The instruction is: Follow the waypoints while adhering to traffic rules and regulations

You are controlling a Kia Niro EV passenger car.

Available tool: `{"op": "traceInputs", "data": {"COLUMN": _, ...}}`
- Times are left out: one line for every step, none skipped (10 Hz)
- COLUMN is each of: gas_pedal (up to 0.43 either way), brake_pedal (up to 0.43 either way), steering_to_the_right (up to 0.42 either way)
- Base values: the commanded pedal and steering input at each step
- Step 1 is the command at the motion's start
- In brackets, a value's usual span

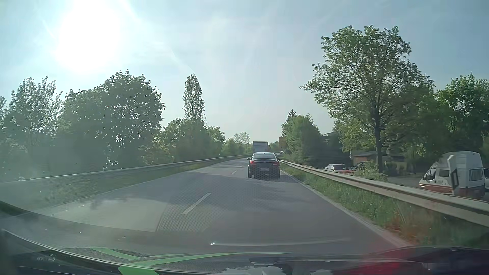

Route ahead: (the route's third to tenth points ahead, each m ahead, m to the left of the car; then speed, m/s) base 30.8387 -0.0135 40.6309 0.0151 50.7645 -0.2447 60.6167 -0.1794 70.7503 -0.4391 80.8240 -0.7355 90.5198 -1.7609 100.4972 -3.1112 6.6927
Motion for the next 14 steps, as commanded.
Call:
{"op": "traceInputs", "data": {"gas_pedal": 0.118, "brake_pedal": 0.0, "steering_to_the_right": 0.001}}
{"op": "traceInputs", "data": {"gas_pedal": 0.11, "brake_pedal": 0.0, "steering_to_the_right": 0.001}}
{"op": "traceInputs", "data": {"gas_pedal": 0.11, "brake_pedal": 0.0, "steering_to_the_right": 0.001}}
{"op": "traceInputs", "data": {"gas_pedal": 0.11, "brake_pedal": 0.0, "steering_to_the_right": 0.001}}
{"op": "traceInputs", "data": {"gas_pedal": 0.11, "brake_pedal": 0.0, "steering_to_the_right": 0.001}}
{"op": "traceInputs", "data": {"gas_pedal": 0.087, "brake_pedal": 0.0, "steering_to_the_right": 0.001}}
{"op": "traceInputs", "data": {"gas_pedal": 0.059, "brake_pedal": 0.0, "steering_to_the_right": 0.001}}
{"op": "traceInputs", "data": {"gas_pedal": 0.059, "brake_pedal": 0.0, "steering_to_the_right": 0.001}}
{"op": "traceInputs", "data": {"gas_pedal": 0.059, "brake_pedal": 0.0, "steering_to_the_right": 0.001}}
{"op": "traceInputs", "data": {"gas_pedal": 0.059, "brake_pedal": 0.0, "steering_to_the_right": 0.001}}
{"op": "traceInputs", "data": {"gas_pedal": 0.067, "brake_pedal": 0.0, "steering_to_the_right": 0.001}}
{"op": "traceInputs", "data": {"gas_pedal": 0.067, "brake_pedal": 0.0, "steering_to_the_right": 0.002}}
{"op": "traceInputs", "data": {"gas_pedal": 0.067, "brake_pedal": 0.0, "steering_to_the_right": 0.003}}
{"op": "traceInputs", "data": {"gas_pedal": 0.067, "brake_pedal": 0.0, "steering_to_the_right": 0.003}}
